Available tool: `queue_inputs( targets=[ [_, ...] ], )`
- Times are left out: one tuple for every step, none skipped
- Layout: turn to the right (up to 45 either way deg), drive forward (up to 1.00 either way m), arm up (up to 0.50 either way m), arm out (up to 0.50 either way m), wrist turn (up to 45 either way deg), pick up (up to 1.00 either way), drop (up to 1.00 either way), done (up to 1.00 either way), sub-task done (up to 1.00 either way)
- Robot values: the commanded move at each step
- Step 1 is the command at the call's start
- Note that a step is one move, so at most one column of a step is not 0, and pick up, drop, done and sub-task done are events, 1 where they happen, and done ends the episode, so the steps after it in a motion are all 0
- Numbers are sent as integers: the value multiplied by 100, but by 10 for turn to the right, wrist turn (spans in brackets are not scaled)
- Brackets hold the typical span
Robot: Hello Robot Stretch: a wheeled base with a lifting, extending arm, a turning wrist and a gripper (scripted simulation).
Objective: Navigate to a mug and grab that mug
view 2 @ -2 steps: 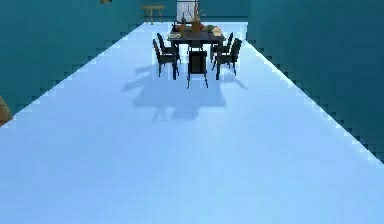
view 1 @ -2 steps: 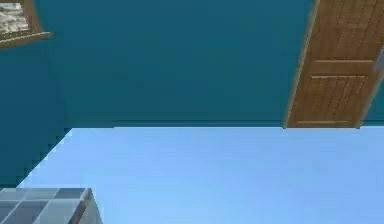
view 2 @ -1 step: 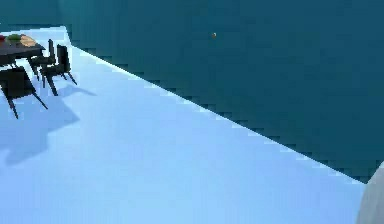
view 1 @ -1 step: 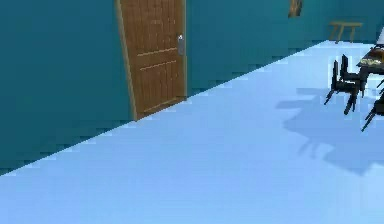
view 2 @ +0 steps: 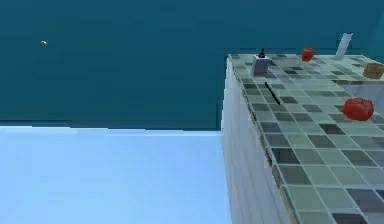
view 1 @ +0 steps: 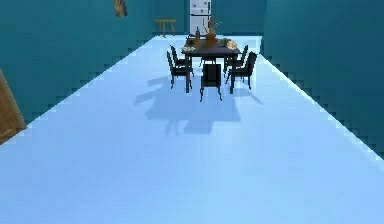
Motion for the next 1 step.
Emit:
queue_inputs(
  targets=[
    [0, 25, 0, 0, 0, 0, 0, 0, 0]
  ],
)
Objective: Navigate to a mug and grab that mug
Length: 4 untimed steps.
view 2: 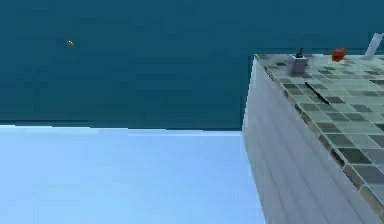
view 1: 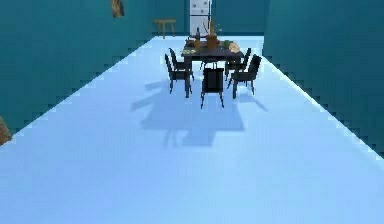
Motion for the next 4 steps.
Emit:
queue_inputs(
  targets=[
    [-450, 0, 0, 0, 0, 0, 0, 0, 0],
    [-360, 0, 0, 0, 0, 0, 0, 0, 0],
    [0, 80, 0, 0, 0, 0, 0, 0, 0],
    [-450, 0, 0, 0, 0, 0, 0, 0, 0]
  ],
)
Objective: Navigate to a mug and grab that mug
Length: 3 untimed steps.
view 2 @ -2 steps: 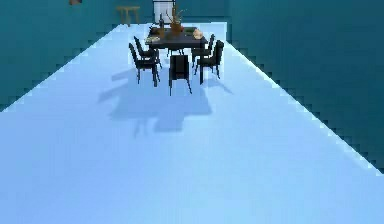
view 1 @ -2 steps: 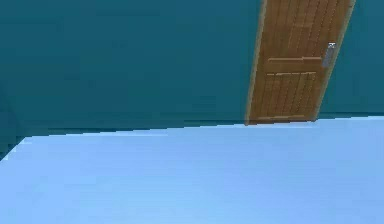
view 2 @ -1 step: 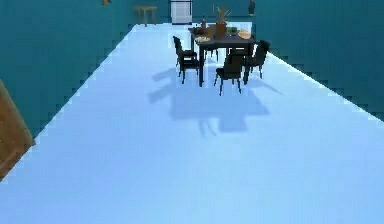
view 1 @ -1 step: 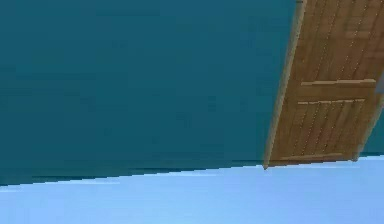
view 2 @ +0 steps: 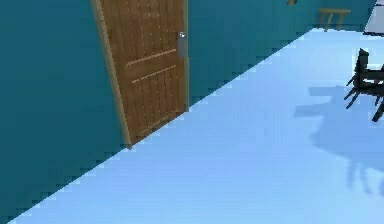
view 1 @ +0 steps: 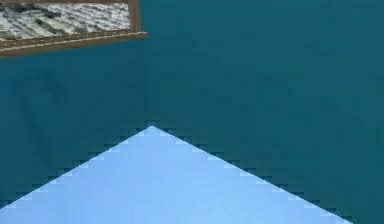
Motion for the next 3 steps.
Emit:
queue_inputs(
  targets=[
    [-60, 0, 0, 0, 0, 0, 0, 0, 0],
    [0, 50, 0, 0, 0, 0, 0, 0, 0],
    [-420, 0, 0, 0, 0, 0, 0, 0, 0]
  ],
)
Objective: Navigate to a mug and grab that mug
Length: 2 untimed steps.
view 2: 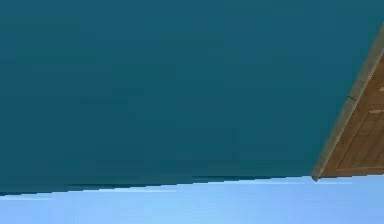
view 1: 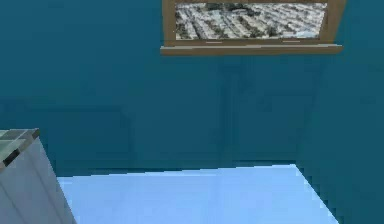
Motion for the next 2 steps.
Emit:
queue_inputs(
  targets=[
    [0, 20, 0, 0, 0, 0, 0, 0, 0],
    [-210, 0, 0, 0, 0, 0, 0, 0, 0]
  ],
)
